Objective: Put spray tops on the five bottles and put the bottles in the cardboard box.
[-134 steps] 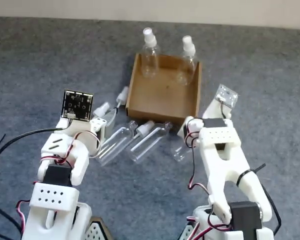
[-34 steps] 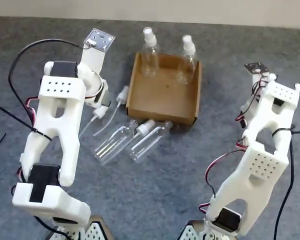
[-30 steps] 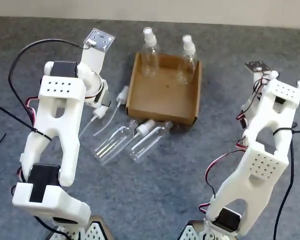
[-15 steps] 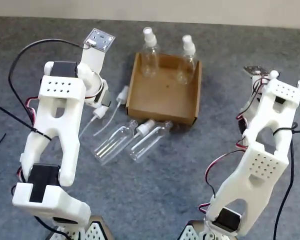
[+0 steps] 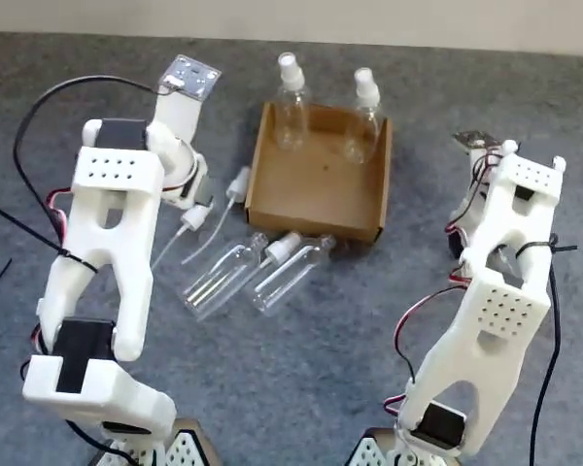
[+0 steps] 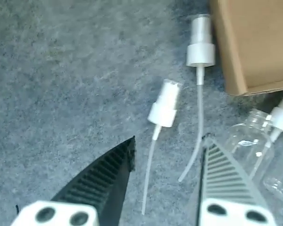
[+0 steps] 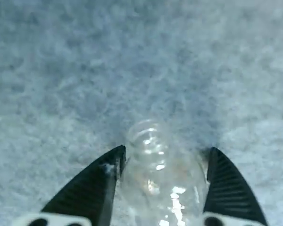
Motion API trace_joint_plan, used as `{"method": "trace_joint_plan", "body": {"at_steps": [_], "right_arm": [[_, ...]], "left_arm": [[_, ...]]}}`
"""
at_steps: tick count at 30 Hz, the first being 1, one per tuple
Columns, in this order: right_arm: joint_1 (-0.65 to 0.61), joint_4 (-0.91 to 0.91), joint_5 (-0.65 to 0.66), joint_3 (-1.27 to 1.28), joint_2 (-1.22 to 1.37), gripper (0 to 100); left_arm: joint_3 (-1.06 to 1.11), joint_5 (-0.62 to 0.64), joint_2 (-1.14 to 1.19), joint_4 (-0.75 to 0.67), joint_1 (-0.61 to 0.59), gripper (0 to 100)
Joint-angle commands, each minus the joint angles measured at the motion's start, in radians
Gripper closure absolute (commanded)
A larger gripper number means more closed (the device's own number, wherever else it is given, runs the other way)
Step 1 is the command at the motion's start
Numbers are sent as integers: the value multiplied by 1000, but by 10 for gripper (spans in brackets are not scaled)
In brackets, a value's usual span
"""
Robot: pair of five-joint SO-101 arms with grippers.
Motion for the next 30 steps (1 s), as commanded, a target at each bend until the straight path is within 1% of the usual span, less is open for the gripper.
{"method": "trace_joint_plan", "body": {"at_steps": [1, 5, 10, 15, 18, 21, 23, 25, 28, 30], "right_arm": [[-4, -2, -29, -48, -27, 836], [-4, 2, -32, -48, -71, 899], [2, 7, -35, -48, -168, 937], [-12, 7, -80, -39, -314, 940], [-41, 21, -81, -16, -406, 940], [-84, 24, -77, 73, -484, 940], [-99, -21, -75, 145, -519, 940], [-97, -77, -75, 220, -522, 940], [-64, -148, -68, 288, -496, 936], [-19, -142, -63, 291, -489, 923]], "left_arm": [[-41, -11, -7, 9, -33, 790], [-41, -12, -7, 9, -39, 790], [-44, -12, -4, 3, -70, 790], [-44, -74, -1, -6, -70, 790], [-39, -97, 12, -68, -68, 790], [-61, -112, 102, -83, -68, 790], [-88, -133, 171, -75, -68, 790], [-105, -133, 225, -74, -74, 790], [-116, -133, 232, -74, -77, 790], [-116, -133, 214, -74, -81, 790]]}}
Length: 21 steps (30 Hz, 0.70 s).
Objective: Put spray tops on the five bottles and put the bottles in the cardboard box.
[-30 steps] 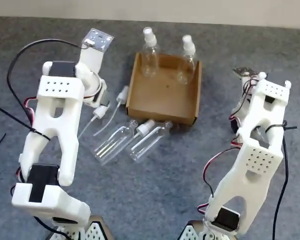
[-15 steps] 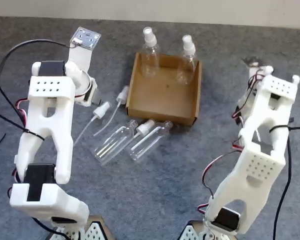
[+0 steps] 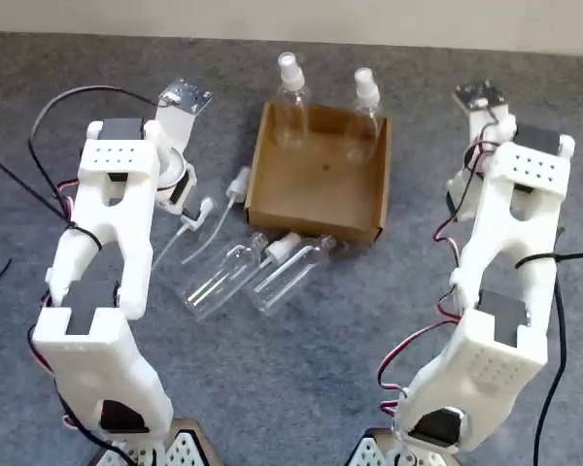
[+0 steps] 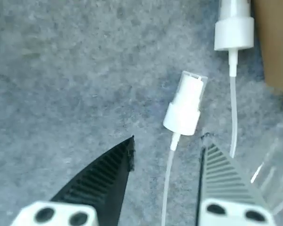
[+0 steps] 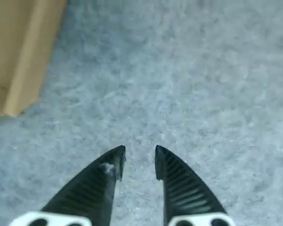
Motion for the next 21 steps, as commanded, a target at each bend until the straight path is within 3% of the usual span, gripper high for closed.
{"method": "trace_joint_plan", "body": {"at_steps": [1, 3, 7, 11, 16, 21], "right_arm": [[84, 7, 8, -2, -33, 902], [122, 110, 32, -2, -65, 837], [148, 329, 227, 13, -163, 770], [185, 335, 339, 202, -305, 769], [194, 331, 519, 634, -584, 766], [260, 266, 589, 877, -831, 729]], "left_arm": [[-47, -9, -42, -15, -21, 790], [-47, -9, -56, -15, -21, 790], [-47, -8, -62, -15, -13, 790], [-47, -8, -61, -15, -13, 790], [-47, -8, -61, -15, -18, 790], [-45, -8, -61, -12, -21, 790]]}}
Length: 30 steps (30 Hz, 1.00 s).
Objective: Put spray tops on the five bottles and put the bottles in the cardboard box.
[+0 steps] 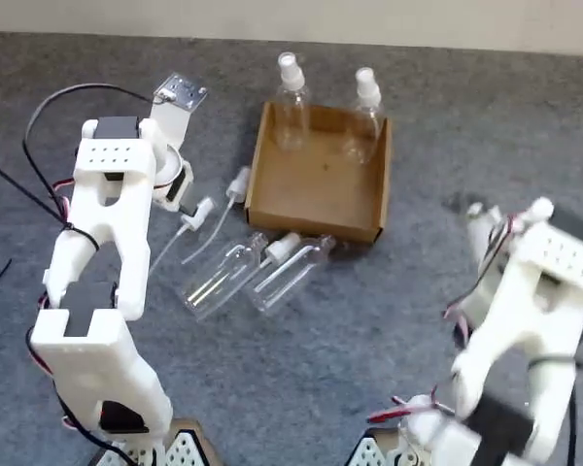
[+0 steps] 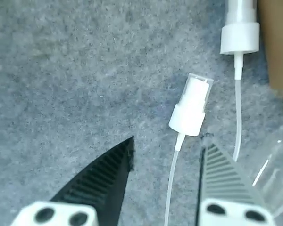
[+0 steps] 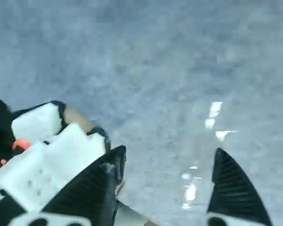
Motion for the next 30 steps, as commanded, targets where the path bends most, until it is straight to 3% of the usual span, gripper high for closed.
{"method": "trace_joint_plan", "body": {"at_steps": [1, 7, 15, 23, 30], "right_arm": [[74, -81, 46, 94, -171, 714], [185, -174, 51, 97, -180, 690], [265, -194, 176, 108, -30, 690], [285, -363, 103, 97, 237, 692], [259, -573, 114, 97, 254, 844]], "left_arm": [[-38, -8, -59, 0, -13, 790], [-39, -9, -59, 11, -19, 790], [-39, -9, -64, 12, -22, 790], [-39, -9, -62, 12, -18, 790], [-42, -9, -64, 12, -19, 790]]}}
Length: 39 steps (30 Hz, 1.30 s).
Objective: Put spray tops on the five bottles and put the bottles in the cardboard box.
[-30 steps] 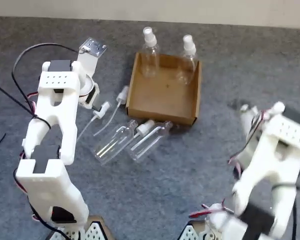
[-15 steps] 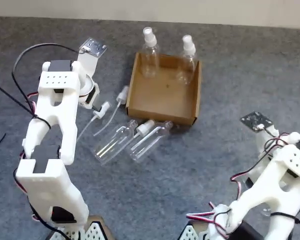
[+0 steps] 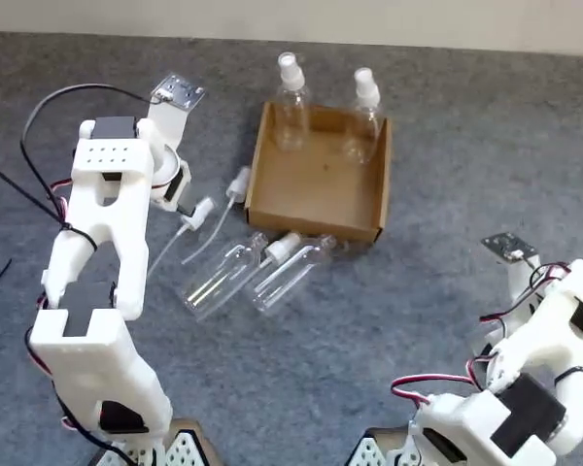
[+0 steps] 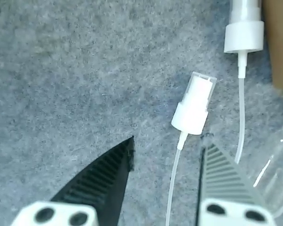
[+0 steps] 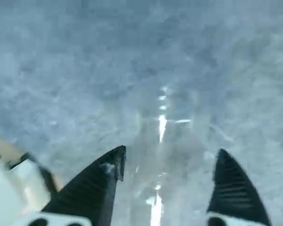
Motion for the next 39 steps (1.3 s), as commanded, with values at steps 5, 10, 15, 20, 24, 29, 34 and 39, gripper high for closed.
{"method": "trace_joint_plan", "body": {"at_steps": [5, 10, 15, 20, 24, 29, 34, 39], "right_arm": [[-140, -133, 161, -110, -2, 854], [-311, -176, 399, -271, 1, 853], [-449, -173, 512, -437, 97, 853], [-509, -168, 539, -562, 305, 853], [-510, -70, 644, -625, 401, 852], [-507, -25, 618, -657, 415, 758], [-510, -28, 434, -680, 412, 690], [-507, -19, 101, -868, 412, 691]], "left_arm": [[-39, -8, -61, 11, -5, 790], [-39, -8, -59, 11, -12, 790], [-39, -8, -59, 11, -13, 790], [-39, -8, -61, 12, -13, 790], [-47, -8, -65, 38, -13, 790], [-42, -8, -67, 54, -7, 790], [-39, -8, -59, 54, -7, 790], [-39, -8, -59, 54, -12, 790]]}}
